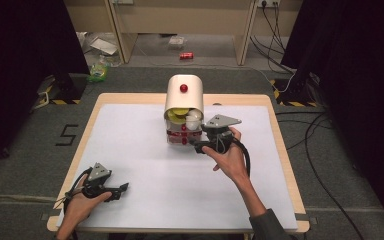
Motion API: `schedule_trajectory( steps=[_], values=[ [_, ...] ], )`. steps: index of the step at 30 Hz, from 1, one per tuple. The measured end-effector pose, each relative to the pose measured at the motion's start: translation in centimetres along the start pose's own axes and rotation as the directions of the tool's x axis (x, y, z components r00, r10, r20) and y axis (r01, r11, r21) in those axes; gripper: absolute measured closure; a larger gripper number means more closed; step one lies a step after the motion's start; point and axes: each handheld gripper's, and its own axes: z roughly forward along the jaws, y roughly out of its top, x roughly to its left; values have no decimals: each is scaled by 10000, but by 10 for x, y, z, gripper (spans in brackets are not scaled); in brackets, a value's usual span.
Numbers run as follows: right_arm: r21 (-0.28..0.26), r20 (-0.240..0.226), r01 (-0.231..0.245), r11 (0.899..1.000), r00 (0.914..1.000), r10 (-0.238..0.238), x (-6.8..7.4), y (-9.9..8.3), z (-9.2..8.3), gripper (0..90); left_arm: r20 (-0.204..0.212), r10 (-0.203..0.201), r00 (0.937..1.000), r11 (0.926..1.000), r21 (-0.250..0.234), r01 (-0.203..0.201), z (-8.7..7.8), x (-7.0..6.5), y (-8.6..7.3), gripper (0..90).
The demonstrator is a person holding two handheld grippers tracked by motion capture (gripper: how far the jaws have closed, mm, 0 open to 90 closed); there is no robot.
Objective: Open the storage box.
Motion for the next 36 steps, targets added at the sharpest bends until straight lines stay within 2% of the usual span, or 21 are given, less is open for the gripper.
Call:
schedule_trajectory(
  steps=[14,20,31,34,35,36],
  values=[
    [-51,12,-4,10000,10000,4,-2,12,13,362,4,-9,10000,10000,7,9,0,0,0,150],
    [-84,81,173,9998,9998,-172,0,15,15,362,4,-6,10000,10000,10,6,0,0,0,149],
    [-151,33,-3,9999,10000,3,-2,19,20,362,5,-6,10000,10000,10,6,0,0,0,150],
    [-96,129,204,9997,9997,-203,0,23,20,361,7,-11,10000,10000,6,11,0,0,0,149],
    [171,527,967,9952,9938,-975,4,35,18,353,4,-9,10000,10000,4,9,0,0,0,149],
    [171,527,967,9952,9938,-975,4,35,18,353,5,-10,10000,10000,5,10,0,0,0,149]
  ],
)
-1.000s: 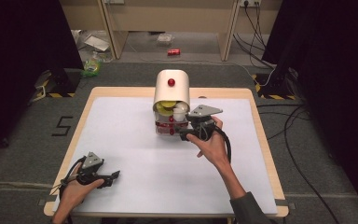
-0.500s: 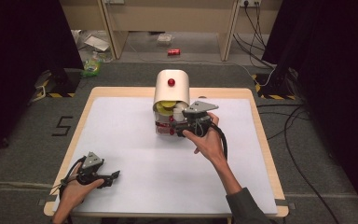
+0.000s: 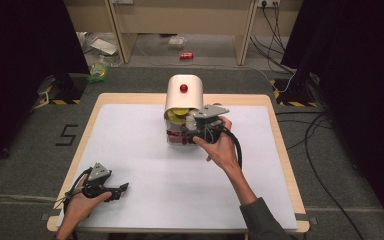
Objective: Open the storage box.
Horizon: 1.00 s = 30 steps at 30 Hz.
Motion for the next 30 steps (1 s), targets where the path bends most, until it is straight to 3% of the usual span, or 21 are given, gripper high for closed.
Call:
schedule_trajectory(
  steps=[4,7,13,26,30],
  values=[
    [-181,26,389,9991,9992,-389,7,37,-7,350,-2,9,10000,10000,-4,-9,0,0,0,149],
    [50,-211,382,9993,9991,-381,15,49,-7,347,-2,10,10000,10000,-3,-10,0,0,0,150],
    [429,-483,113,9990,9988,-92,16,35,11,333,0,1,10000,10000,-3,-1,0,0,0,150],
    [842,-383,53,9964,9993,-21,10,26,23,327,2,8,10000,10000,-5,-8,0,0,0,150],
    [1058,-544,-54,9944,9985,112,6,20,27,341,3,4,10000,10000,-5,-4,0,0,0,149]
  ],
)
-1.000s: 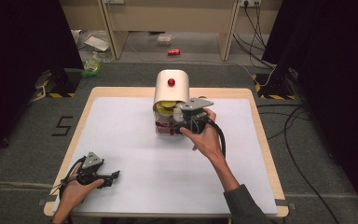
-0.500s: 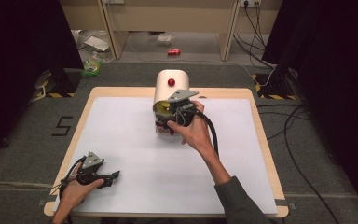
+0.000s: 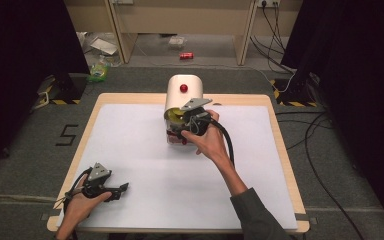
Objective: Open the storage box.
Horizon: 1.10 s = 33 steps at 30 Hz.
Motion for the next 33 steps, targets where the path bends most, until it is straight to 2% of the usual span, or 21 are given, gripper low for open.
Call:
schedule_trajectory(
  steps=[3,10,13,17,20,26,29,33],
  values=[
    [146,-247,-151,9998,9996,154,-3,-5,2,345,-1,3,10000,10000,0,-3,0,0,0,149],
    [40,-354,-201,9998,9992,202,-6,-9,-3,340,0,3,10000,10000,-1,-3,0,0,0,149],
    [110,-415,-234,9997,9989,239,-5,-9,-5,336,0,2,10000,10000,-3,-2,0,0,0,149],
    [169,-488,-23,9999,9988,32,-2,-10,-7,331,2,0,10000,10000,-2,0,0,0,0,150],
    [172,-588,-85,9998,9982,95,-1,-12,-9,331,1,-2,10000,10000,-2,2,0,0,0,150],
    [129,-999,-158,9998,9948,170,3,-17,-16,333,5,-4,10000,10000,-5,4,0,0,0,150],
    [233,-1189,51,9997,9929,-23,10,-21,-21,335,3,-1,10000,10000,-1,1,0,0,0,150],
    [239,-1189,123,9996,9929,-94,13,-23,-24,335,1,-2,10000,10000,-3,2,0,0,0,149]
  ],
)
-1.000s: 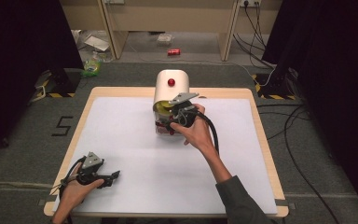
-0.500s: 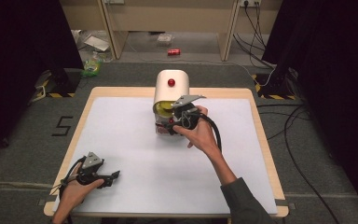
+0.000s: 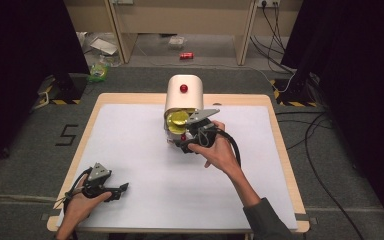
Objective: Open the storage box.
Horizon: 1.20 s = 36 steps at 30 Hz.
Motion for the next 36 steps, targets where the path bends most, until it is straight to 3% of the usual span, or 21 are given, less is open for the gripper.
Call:
schedule_trajectory(
  steps=[36],
  values=[
    [-683,-555,-244,9974,9982,206,11,-21,-9,347,-1,6,10000,10000,-3,-6,0,0,0,149]
  ],
)
